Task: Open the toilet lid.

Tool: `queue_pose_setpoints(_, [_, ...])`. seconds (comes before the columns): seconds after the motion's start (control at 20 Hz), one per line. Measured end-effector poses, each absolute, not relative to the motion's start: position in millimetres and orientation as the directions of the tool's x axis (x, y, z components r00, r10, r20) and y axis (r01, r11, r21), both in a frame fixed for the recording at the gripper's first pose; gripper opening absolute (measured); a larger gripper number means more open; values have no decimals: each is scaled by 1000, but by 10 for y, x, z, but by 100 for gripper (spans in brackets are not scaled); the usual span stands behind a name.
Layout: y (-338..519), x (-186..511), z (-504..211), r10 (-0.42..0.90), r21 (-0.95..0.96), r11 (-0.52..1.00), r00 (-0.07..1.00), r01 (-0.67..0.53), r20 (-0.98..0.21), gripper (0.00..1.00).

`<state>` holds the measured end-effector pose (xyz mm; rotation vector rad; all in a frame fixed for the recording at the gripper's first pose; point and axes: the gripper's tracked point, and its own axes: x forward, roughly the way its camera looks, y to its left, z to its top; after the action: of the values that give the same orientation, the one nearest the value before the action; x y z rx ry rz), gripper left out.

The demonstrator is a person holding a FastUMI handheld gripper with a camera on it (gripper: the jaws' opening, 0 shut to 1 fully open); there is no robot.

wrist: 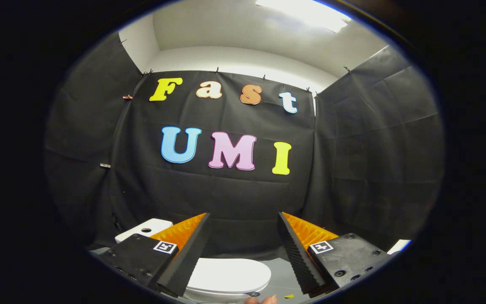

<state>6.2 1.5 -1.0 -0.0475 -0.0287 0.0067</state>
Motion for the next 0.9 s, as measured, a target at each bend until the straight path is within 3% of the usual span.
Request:
queue_pose_setpoints(0.4, [76, 175, -532, 43, -80, 996, 998, -39, 56, 98])
queue_pose_setpoints(0.7, [-11, 223, -1412, 38, -83, 996, 999, -40, -24, 98])
queue_pose_setpoints(0.9, [28, 211, -1833, 105, -19, 994, 993, -106, -61, 98])
